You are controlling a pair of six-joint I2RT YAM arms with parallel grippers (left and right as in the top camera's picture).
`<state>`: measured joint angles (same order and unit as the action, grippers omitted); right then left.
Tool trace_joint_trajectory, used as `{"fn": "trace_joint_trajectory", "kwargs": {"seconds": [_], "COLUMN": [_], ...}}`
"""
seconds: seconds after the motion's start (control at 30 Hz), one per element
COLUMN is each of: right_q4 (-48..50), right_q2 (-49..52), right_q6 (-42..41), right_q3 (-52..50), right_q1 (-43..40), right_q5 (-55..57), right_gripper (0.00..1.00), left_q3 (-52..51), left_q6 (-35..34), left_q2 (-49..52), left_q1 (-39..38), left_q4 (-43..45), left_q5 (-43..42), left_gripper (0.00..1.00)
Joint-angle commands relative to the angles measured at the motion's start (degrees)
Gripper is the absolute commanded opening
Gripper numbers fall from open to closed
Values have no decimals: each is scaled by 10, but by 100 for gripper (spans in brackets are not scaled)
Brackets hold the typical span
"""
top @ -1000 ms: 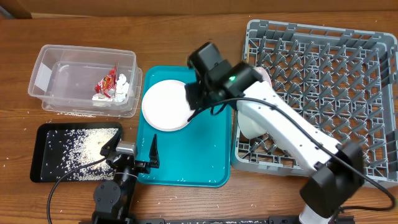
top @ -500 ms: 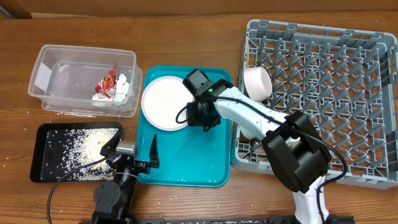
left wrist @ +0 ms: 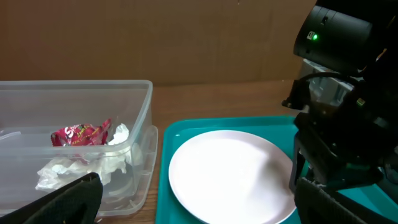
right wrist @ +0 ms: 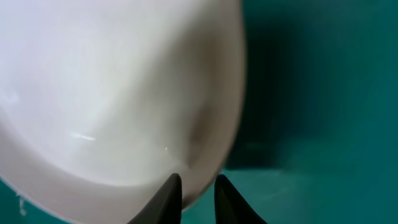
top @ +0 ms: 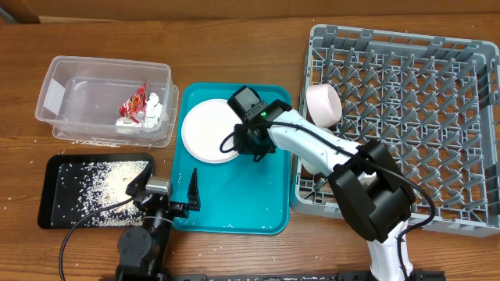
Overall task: Sort waste into correct bins and load items into the dishwasher
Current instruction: 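Move the right gripper to the white plate and grasp its edge, then lift the white plate and stand it upright in the rack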
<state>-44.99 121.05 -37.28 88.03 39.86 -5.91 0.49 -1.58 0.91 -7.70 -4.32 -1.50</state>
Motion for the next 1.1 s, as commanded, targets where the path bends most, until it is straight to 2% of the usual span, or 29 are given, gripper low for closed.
{"fn": "trace_joint_trajectory", "kwargs": {"seconds": [0.0,0.03,0.07,0.13,0.23,0.47,0.67,0.9,0.97,1.07], "right_q4": [4,6,6,7,13,1,-42,-108,-125,-155], "right_q2": [7,7,7,7,15,28,-24,-171,-220,-284], "right_q6": [-26,-37,-49,-79,-113,-120,-81,-26,-12,24], "right_q3": [0,0,0,0,-1,-2,26,59,59,59], "right_q1": [0,0,-1,-1,0,-1,-9,-15,-17,-19], "right_q5": [87,86,84,73,63,63,95,263,342,542], "right_gripper": [31,43,48,48,42,6,4,4,4,4], "left_q3": [-2,-2,-2,-2,-2,-2,-2,-2,-2,-2], "left_q6": [-10,-10,-10,-10,-10,-10,-10,-10,-10,-10], "left_q2": [-3,-3,-3,-3,-3,-3,-3,-3,-3,-3], "left_q1": [6,6,6,6,6,6,6,6,6,6], "left_q4": [-1,-1,-1,-1,-1,-1,-1,-1,-1,-1], "left_q5": [2,2,2,2,2,2,2,2,2,2], "left_gripper": [100,100,100,100,100,100,100,100,100,100]}}
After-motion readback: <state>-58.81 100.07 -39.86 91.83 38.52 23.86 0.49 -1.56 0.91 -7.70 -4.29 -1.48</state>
